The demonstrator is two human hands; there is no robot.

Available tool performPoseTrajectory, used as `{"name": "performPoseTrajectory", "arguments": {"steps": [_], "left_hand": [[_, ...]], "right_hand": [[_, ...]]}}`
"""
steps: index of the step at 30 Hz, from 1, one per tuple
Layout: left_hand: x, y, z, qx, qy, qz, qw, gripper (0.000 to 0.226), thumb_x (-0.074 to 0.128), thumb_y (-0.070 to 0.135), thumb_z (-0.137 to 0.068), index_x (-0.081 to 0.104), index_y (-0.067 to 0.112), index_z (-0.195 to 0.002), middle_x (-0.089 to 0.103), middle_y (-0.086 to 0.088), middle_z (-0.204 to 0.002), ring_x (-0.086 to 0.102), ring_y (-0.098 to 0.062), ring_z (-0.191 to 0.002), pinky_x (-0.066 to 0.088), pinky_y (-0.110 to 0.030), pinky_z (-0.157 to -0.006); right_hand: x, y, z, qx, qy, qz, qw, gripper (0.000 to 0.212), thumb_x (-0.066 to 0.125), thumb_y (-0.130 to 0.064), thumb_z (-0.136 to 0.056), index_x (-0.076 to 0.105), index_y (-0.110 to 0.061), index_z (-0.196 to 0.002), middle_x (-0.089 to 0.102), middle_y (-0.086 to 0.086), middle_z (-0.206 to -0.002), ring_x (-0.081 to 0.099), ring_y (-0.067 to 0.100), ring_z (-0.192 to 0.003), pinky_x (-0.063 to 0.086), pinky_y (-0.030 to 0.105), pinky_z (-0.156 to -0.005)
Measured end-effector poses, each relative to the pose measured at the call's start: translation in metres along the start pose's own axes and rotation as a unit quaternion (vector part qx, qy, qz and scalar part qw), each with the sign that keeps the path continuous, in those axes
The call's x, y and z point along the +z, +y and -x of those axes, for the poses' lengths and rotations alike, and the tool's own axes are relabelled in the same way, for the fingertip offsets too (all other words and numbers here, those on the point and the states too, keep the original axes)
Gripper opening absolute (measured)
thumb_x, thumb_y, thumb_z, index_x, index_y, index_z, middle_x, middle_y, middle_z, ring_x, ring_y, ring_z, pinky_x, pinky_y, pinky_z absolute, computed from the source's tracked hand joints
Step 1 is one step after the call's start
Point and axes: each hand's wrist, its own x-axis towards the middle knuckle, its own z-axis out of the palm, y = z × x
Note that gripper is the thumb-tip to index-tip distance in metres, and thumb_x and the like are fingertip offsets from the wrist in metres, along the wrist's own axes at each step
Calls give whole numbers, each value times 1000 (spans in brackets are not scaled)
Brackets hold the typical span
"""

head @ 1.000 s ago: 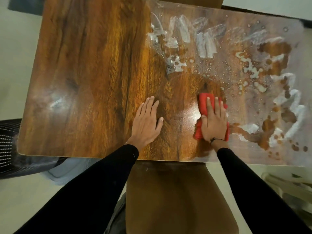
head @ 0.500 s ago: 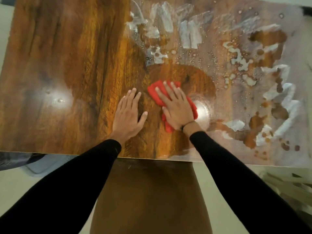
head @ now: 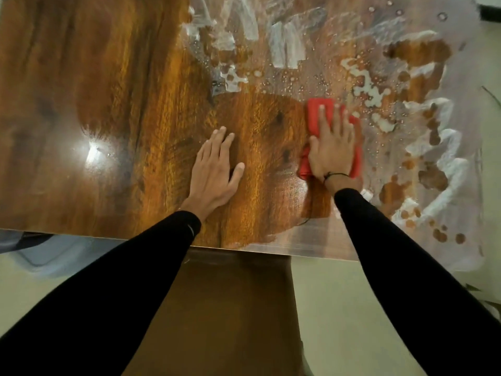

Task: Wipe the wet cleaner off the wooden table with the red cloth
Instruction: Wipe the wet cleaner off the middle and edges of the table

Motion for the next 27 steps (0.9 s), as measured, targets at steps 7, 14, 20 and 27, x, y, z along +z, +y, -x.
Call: {"name": "performPoseTrajectory", "arguments": {"steps": [7, 14, 20, 27], "left_hand": [[12, -1, 0, 1, 8, -30, 1000, 69, 51, 45, -112, 30, 12, -170, 22, -12, -181, 20, -30, -169, 19, -53, -136], [13, 5, -4, -6, 12, -39, 999, 68, 53, 44, -111, 31, 13, -168, 24, -11, -179, 23, -32, -167, 21, -55, -136], [16, 4, -5, 0, 29, -38, 999, 68, 50, 46, -110, 33, 13, -167, 26, -11, -178, 25, -31, -166, 20, -53, -136], [15, 2, -1, -6, 26, -40, 999, 69, 49, 49, -110, 34, 14, -168, 26, -9, -178, 25, -30, -165, 23, -54, -135]], "right_hand": [[19, -27, 55, -191, -28, 18, 981, 74, 36, -38, -110, 13, -28, -179, 9, 10, -187, 10, 35, -172, 9, 52, -140], [-7, 82, 73, 17, 20, 13, 1000, 77, 39, -42, -106, 18, -26, -178, 16, 16, -184, 24, 43, -167, 30, 67, -131], [-27, 102, -10, 62, -3, -12, 998, 83, 34, -34, -95, 25, -21, -176, 10, 20, -185, 12, 43, -171, 12, 64, -138], [-5, 22, 18, -184, -50, 17, 982, 80, 28, -30, -98, 19, -36, -178, 8, 12, -186, 13, 38, -171, 5, 53, -137]]}}
